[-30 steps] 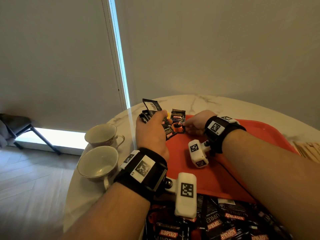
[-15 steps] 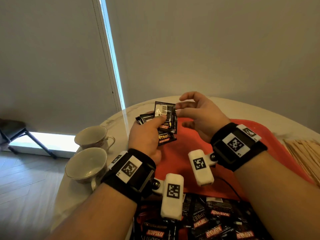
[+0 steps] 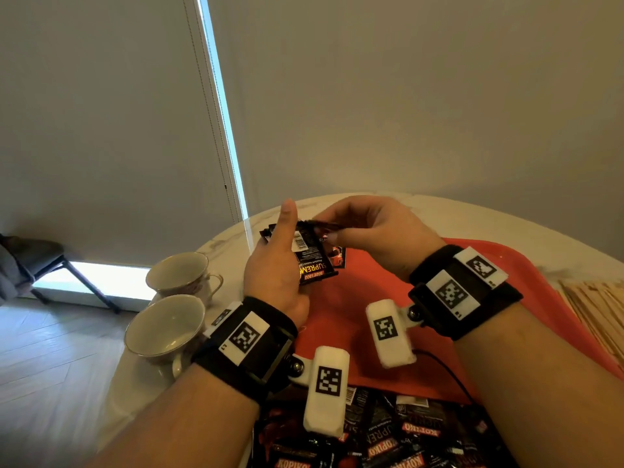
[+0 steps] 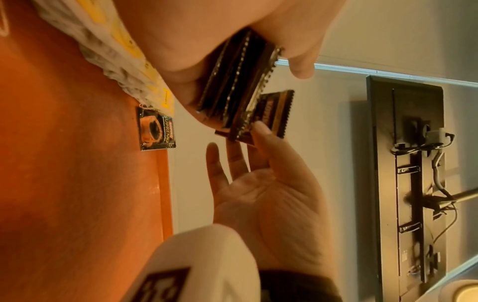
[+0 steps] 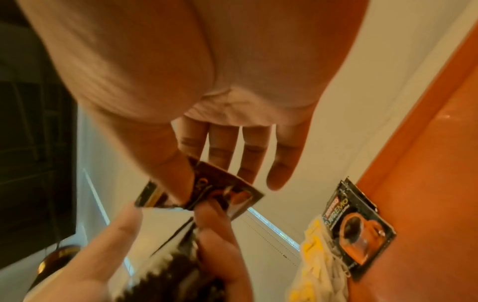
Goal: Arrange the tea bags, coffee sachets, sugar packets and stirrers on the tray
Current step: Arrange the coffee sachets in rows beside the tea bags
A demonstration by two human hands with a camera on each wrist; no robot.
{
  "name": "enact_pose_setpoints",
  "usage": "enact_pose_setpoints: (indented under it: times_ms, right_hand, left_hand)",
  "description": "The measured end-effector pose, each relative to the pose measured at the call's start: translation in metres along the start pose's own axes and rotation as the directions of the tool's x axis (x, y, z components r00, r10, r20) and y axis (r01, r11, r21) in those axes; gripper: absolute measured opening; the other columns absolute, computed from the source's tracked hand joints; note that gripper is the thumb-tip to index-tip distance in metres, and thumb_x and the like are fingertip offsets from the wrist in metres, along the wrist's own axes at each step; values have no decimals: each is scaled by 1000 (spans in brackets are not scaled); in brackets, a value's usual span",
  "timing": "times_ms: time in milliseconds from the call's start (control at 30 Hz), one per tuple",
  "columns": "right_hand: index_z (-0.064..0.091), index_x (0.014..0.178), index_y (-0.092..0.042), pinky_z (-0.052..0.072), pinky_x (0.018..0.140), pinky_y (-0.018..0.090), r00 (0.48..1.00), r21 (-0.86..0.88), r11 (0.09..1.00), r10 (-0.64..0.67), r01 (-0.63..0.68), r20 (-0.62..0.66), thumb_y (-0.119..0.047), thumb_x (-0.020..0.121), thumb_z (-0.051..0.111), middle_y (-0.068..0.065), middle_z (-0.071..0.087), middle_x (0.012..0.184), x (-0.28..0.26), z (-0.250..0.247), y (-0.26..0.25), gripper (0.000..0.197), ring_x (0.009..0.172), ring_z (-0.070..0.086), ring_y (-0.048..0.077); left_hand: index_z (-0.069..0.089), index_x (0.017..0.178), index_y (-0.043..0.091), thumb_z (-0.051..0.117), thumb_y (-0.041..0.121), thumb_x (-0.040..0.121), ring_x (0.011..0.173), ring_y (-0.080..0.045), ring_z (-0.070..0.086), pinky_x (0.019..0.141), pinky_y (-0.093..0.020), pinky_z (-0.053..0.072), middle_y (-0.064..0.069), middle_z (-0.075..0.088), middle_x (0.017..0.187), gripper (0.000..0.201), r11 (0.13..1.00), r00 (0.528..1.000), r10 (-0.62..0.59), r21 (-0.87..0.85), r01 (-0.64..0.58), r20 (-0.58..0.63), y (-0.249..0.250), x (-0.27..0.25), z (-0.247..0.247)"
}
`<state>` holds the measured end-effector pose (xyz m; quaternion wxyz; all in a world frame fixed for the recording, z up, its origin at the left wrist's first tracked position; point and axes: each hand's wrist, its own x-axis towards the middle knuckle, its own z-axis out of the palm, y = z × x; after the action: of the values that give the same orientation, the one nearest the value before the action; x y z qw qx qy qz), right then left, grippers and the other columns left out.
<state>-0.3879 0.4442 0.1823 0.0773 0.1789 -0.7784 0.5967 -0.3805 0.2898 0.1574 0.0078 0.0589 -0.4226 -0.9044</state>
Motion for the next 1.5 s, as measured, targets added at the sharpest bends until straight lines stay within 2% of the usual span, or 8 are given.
enact_pose_setpoints:
  times_ms: [100, 267, 433, 733, 833, 967, 1167, 1500]
  right_hand:
    - [75, 101, -15, 57, 79, 34, 987, 120, 992, 58, -40, -151, 1, 88, 73, 13, 77, 100, 4, -2, 6, 20, 89, 74, 22]
    - [71, 107, 2, 63, 77, 42, 970, 314, 942, 178, -119, -167, -7, 89, 74, 22, 75, 103, 1, 1, 0, 20, 89, 75, 32]
    - [72, 107, 3, 60, 84, 52, 933, 432, 882, 297, -188, -202, -23, 95, 69, 26, 73, 107, -1, 4, -9, 29, 91, 72, 39]
    - [72, 96, -6, 56, 54, 27, 950, 317, 925, 268, -209, -157, -10, 96, 66, 7, 74, 77, -4, 5, -10, 8, 62, 68, 16]
    - [71, 92, -8, 57, 61, 31, 948, 302, 927, 278, -222, -156, 3, 92, 65, 11, 74, 85, -2, 2, -3, 12, 70, 69, 20]
    - [70, 93, -8, 52, 52, 26, 863, 346, 890, 406, -297, -302, -2, 88, 72, 8, 72, 80, 3, -3, 16, 8, 60, 65, 14]
    - [69, 96, 2, 55, 52, 30, 703, 285, 748, 663, -600, -259, 4, 88, 69, 15, 71, 83, 10, -2, 53, 9, 62, 65, 19]
    - [71, 91, 3, 58, 57, 30, 663, 74, 704, 695, -706, -279, -1, 87, 75, 12, 72, 69, 35, 5, 55, 8, 58, 69, 19]
  left_hand:
    - [64, 114, 9, 87, 36, 72, 67, -21, 70, 58, -35, 59, -8, 74, 85, 54, 998, 999, 51, 36, -51, 5, -1, -1, -1]
    - [60, 127, 8, 80, -3, 82, 99, -42, 75, 85, -59, 62, -25, 74, 113, 51, 973, 990, 134, 184, -141, 48, -7, 6, -9]
    - [65, 122, 11, 72, -14, 83, 97, -41, 76, 84, -57, 62, -20, 77, 109, 47, 976, 989, 113, 175, -129, 99, -8, 4, -7]
    - [62, 124, 8, 72, -16, 81, 93, -43, 76, 80, -60, 62, -23, 76, 108, 50, 971, 985, 159, 173, -167, 62, -4, 5, -7]
    - [63, 122, 10, 73, -9, 84, 89, -36, 78, 77, -56, 63, -20, 76, 105, 44, 970, 985, 171, 173, -171, 20, -5, 8, -8]
    - [62, 114, 10, 68, -1, 90, 62, -15, 67, 60, -35, 59, -8, 68, 83, 27, 988, 986, 140, 83, -132, -91, -3, 9, -6]
    - [60, 109, 14, 65, 13, 96, 64, -19, 63, 57, -33, 54, -8, 64, 82, 14, 997, 988, 74, 25, -72, -135, -1, 10, -6]
    - [60, 99, 16, 65, 12, 95, 60, -19, 63, 55, -33, 53, -8, 64, 79, 8, 996, 987, 79, 47, -73, -139, 0, 7, -5]
